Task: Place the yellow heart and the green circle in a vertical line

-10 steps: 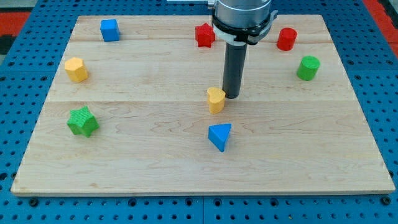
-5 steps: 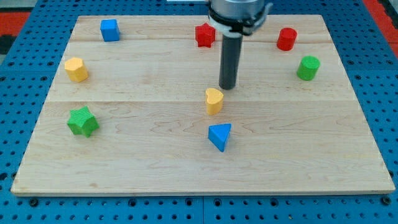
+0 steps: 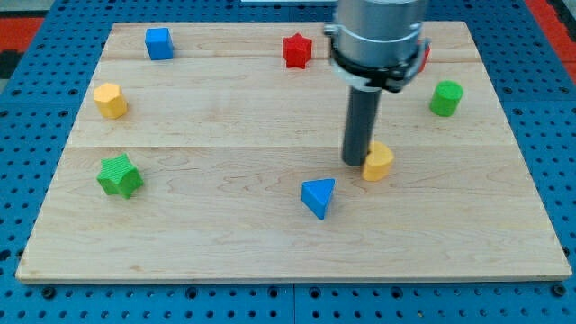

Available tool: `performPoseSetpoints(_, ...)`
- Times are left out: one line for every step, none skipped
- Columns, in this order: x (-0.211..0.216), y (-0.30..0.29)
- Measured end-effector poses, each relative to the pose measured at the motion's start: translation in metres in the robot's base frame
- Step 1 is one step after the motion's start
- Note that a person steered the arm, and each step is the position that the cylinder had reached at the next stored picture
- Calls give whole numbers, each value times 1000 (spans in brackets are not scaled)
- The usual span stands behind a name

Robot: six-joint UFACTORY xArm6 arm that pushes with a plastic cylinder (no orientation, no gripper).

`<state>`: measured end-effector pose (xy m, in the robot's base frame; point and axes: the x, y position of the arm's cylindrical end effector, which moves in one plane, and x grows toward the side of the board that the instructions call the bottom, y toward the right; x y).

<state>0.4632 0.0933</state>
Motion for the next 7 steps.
performPoseSetpoints(-6, 30)
performPoseSetpoints(11, 69)
performPoseSetpoints(14, 85)
performPoseSetpoints(-6, 87)
performPoseSetpoints(-3, 112)
performPoseSetpoints(35, 132)
performPoseSetpoints(39, 133)
